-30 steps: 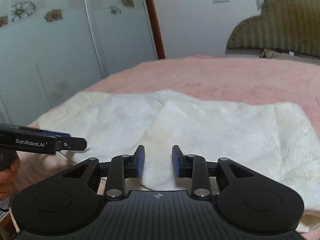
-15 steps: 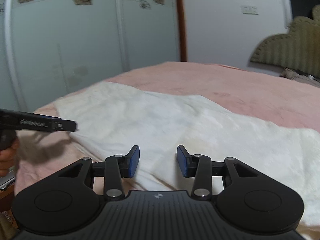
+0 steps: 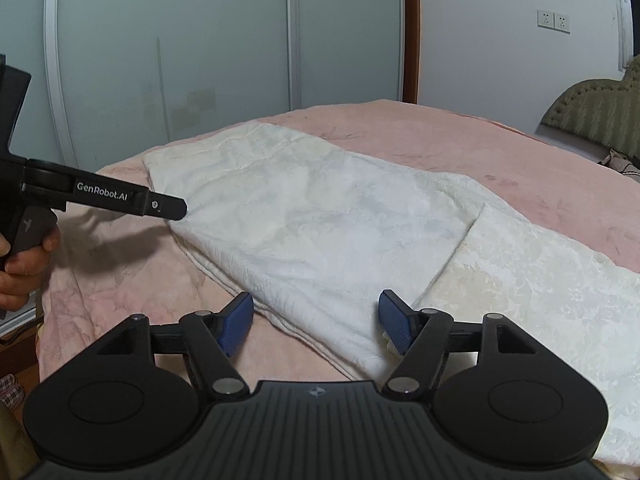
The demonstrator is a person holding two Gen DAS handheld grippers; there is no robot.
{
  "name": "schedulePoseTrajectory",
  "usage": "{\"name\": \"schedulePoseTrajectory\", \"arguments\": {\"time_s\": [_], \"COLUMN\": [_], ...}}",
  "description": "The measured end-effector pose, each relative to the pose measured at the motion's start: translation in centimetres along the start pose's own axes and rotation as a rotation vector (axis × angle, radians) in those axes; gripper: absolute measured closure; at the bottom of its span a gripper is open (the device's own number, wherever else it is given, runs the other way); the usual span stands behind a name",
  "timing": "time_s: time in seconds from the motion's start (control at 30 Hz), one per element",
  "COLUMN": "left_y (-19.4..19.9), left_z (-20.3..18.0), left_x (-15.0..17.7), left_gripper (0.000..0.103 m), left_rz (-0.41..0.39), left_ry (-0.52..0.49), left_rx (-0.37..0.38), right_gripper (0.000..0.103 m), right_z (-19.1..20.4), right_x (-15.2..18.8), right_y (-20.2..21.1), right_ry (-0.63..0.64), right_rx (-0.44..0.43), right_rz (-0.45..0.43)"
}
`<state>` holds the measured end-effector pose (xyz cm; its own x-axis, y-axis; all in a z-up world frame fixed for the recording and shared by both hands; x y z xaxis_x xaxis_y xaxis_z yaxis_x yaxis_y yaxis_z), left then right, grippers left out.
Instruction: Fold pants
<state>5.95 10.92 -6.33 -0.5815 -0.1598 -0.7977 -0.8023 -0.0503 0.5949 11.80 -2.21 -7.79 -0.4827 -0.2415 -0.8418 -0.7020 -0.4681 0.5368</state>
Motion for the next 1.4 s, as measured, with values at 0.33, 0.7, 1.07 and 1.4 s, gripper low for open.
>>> {"name": "schedulePoseTrajectory", "arguments": {"time_s": [0.33, 0.7, 1.07, 1.4], "left_y": [-0.2, -0.4, -0.5, -0.3], "left_z": [0.4, 1.0, 1.4, 1.5], "left_x": [0.1, 0.3, 0.2, 0.0], "left_gripper": [0.022, 0.009, 0.006, 0.001], "left_rz": [-0.009, -0.022, -0.02, -0.013], "left_ry": [-0.006, 0.003, 0.008, 0.013], "left_rx": [-0.021, -0.041, -0.033, -0.056], "right_gripper": [0.026, 0.015, 0.014, 0.014], "right_z": [0.4, 1.0, 1.5, 3.6], "right_x": [0.1, 0.3, 0.3, -0.6], "right_y": [-0.2, -0.7, -0.7, -1.2], "right_ry": [0.026, 0.065, 0.113, 0.317], "right_rx": [0.003, 0.003, 0.038, 0.122], "right_rz": [0.014, 0.04, 0.037, 0.019]}}
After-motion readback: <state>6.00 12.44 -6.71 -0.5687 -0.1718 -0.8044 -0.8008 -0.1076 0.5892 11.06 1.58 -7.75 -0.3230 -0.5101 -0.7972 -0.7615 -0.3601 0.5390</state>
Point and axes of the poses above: each gripper's, at about its wrist camera, not at the fingertips, and y roughly against the way its jaws point, z to its left, x to its underside, the point moved 9 cm from there along -y, roughly the way its jaws point, and after that the axes turned 1 degree about z, right-handed, at the moved point
